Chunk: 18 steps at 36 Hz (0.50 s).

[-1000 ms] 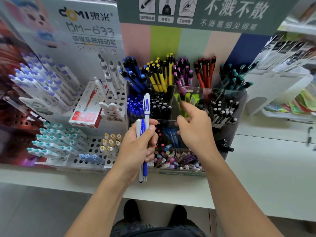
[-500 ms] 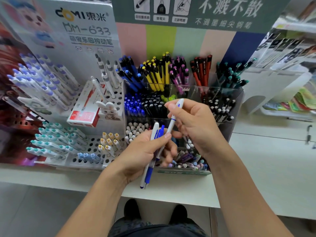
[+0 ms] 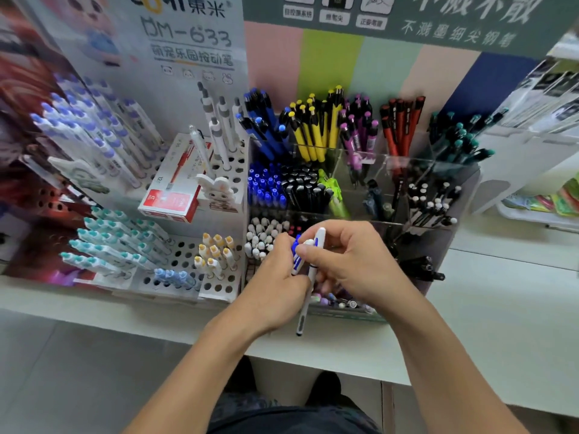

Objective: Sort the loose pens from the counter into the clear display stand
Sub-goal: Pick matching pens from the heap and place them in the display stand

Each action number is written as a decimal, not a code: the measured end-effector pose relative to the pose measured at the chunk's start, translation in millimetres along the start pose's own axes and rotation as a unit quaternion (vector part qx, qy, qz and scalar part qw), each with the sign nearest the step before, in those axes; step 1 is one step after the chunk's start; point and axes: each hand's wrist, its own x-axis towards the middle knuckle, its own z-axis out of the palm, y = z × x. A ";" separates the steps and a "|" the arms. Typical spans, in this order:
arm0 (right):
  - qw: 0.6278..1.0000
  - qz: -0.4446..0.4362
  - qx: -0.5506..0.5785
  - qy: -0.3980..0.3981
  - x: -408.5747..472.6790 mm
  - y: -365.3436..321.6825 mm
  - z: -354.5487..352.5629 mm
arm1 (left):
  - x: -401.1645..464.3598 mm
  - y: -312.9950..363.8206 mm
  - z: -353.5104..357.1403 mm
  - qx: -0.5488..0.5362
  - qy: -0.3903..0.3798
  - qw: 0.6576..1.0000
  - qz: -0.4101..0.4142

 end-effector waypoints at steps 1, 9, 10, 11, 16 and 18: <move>1.000 -0.001 -0.002 -0.003 2.0 0.1 0.7 | -0.2 -0.6 -0.9 -0.004 -0.002 1.000 -0.001; 0.987 -0.030 0.077 0.138 4.1 -6.9 -33.9 | 3.5 -11.8 -14.6 -0.140 0.016 0.989 0.043; 0.983 -0.030 0.092 0.157 2.5 -9.0 -41.8 | 4.3 -11.1 -16.2 -0.150 0.010 0.987 0.056; 0.980 -0.029 0.106 0.169 0.9 -10.8 -47.7 | 5.5 -8.2 -16.3 -0.158 0.006 0.985 0.068; 0.972 0.012 0.172 0.157 -9.3 -7.1 -50.3 | 18.6 11.3 2.7 -0.192 -0.026 0.978 0.072; 0.963 -0.003 0.161 0.215 -15.9 -1.6 -53.7 | 25.2 15.5 10.7 -0.188 -0.007 0.981 0.045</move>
